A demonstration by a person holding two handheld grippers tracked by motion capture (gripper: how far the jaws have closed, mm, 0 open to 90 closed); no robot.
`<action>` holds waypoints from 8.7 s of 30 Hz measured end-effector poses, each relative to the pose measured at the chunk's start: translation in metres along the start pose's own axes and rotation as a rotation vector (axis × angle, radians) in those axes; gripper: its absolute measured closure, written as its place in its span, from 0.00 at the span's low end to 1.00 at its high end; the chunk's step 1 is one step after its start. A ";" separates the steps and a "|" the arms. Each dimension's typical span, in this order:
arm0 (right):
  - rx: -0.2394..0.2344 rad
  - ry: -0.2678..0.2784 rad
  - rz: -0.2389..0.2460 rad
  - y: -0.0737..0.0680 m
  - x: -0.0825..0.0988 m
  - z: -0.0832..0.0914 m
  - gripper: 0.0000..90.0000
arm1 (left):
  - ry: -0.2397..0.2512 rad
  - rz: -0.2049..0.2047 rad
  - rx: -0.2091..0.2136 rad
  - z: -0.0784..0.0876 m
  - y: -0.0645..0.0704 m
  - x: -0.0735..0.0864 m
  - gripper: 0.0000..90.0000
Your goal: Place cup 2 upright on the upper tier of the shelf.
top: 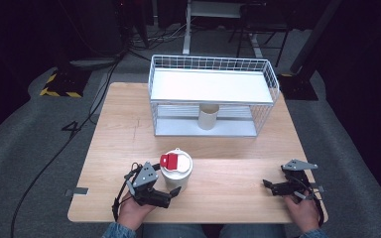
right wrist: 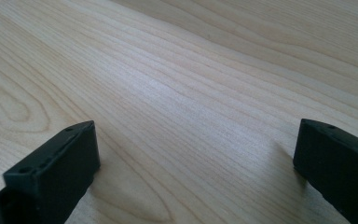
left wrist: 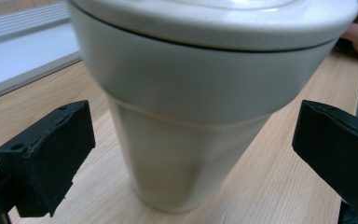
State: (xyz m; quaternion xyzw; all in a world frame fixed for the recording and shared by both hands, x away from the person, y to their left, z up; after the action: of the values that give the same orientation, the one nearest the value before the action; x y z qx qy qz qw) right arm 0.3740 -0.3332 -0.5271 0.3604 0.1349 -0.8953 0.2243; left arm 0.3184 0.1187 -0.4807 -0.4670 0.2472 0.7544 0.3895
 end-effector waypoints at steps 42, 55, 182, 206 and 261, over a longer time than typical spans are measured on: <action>0.000 0.000 0.000 0.000 0.000 0.000 0.01 | 0.114 -0.003 -0.011 -0.033 -0.005 0.013 0.11; 0.000 0.000 0.000 0.000 0.000 0.000 0.01 | 0.106 0.000 -0.024 -0.031 -0.004 0.012 0.11; 0.022 0.001 -0.019 -0.004 -0.003 -0.004 0.01 | 0.155 -0.035 -0.056 0.001 -0.084 -0.223 0.12; 0.021 0.001 -0.019 -0.003 -0.003 -0.004 0.01 | 0.167 0.008 -0.154 -0.046 -0.134 -0.261 0.12; 0.022 0.003 -0.020 -0.004 -0.003 -0.004 0.01 | 0.106 0.064 -0.271 -0.118 -0.160 -0.259 0.12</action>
State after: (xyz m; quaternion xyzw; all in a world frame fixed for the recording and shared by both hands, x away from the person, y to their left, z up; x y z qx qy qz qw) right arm 0.3765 -0.3276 -0.5271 0.3629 0.1288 -0.8984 0.2110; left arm 0.5770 0.0309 -0.3020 -0.5462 0.1780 0.7672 0.2853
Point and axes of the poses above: each handheld gripper's, and its own axes: z roughly backward along the jaws, x roughly out of its underside, y roughly to its right, the point moved 3 cm from there along -z, roughly forward along the jaws, and after that the axes turned 7 degrees about -z, right-handed, at the moved point
